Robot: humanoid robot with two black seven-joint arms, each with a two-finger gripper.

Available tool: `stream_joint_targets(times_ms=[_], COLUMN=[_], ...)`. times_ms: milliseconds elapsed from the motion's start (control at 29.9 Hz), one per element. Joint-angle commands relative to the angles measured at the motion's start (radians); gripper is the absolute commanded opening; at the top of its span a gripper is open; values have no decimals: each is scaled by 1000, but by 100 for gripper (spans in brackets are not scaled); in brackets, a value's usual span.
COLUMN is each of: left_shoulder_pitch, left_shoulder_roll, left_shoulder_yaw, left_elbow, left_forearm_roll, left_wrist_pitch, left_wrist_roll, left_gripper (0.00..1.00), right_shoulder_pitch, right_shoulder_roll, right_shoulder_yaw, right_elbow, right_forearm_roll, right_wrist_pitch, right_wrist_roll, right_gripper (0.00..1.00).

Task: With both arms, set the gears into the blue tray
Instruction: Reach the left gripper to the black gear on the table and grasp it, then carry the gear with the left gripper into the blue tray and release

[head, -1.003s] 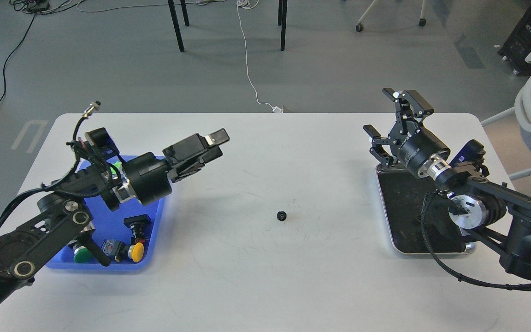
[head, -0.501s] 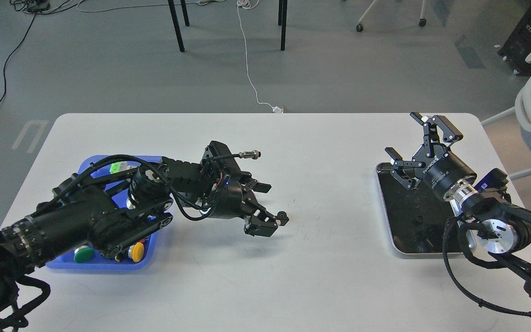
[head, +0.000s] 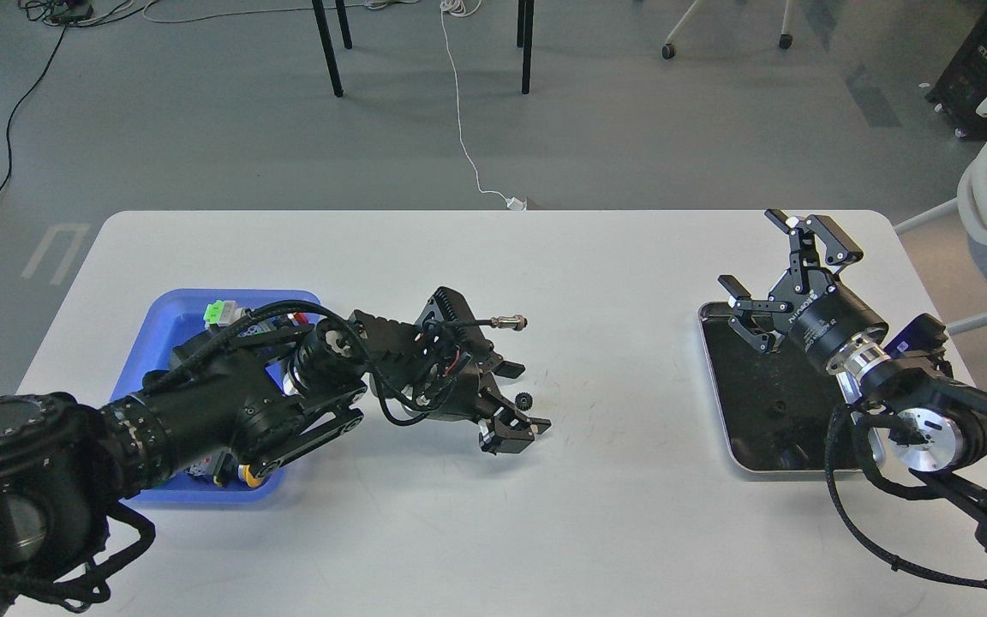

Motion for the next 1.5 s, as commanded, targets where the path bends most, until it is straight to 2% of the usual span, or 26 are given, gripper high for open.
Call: stream_joint_targets(times_ms=[0, 100, 267, 368, 501, 635, 836, 903, 1036, 1237, 1337, 1471], left_shoulder_pitch=[0, 0, 3, 8, 14, 18, 1, -40, -106, -126, -108, -10], left_shoulder_roll=[-32, -37, -29, -22, -17, -15, 18, 52, 167, 498, 665, 805], left_shoulder_yaw=[2, 3, 26, 31, 31, 33, 19, 17, 19, 20, 31, 31], left_elbow=[48, 61, 62, 62, 73, 75, 47, 16, -77, -287, -355, -346], left_forearm_roll=[0, 0, 0, 0, 0, 0, 0, 0, -29, -157, -203, -206], left_wrist_pitch=[24, 27, 29, 29, 33, 64, 72, 67, 35, -40, -60, -53], left_wrist_roll=[0, 0, 0, 0, 0, 0, 0, 0, 0, 0, 0, 0], left_gripper=[69, 59, 28, 24, 15, 11, 11, 11, 11, 11, 11, 12], right_shoulder_pitch=[-8, -9, -9, -9, -9, -9, -9, -9, -9, -6, -5, -5], right_shoulder_roll=[0, 0, 0, 2, 2, 2, 0, 0, 0, 8, 12, 14], right_shoulder_yaw=[2, 0, 0, 0, 3, 6, 6, 8, 8, 6, 6, 5], right_elbow=[-1, -1, -1, 1, 1, 1, 1, 1, 1, 1, 1, 1], right_forearm_roll=[0, 0, 0, 0, 0, 0, 0, 0, -2, -3, -3, -6], right_wrist_pitch=[-1, 1, 1, 1, 1, 1, 1, 1, 1, 1, 1, 1], right_wrist_roll=[0, 0, 0, 0, 0, 0, 0, 0, 0, 0, 0, 0], right_gripper=[98, 98, 98, 98, 98, 98, 98, 98, 98, 98, 98, 99])
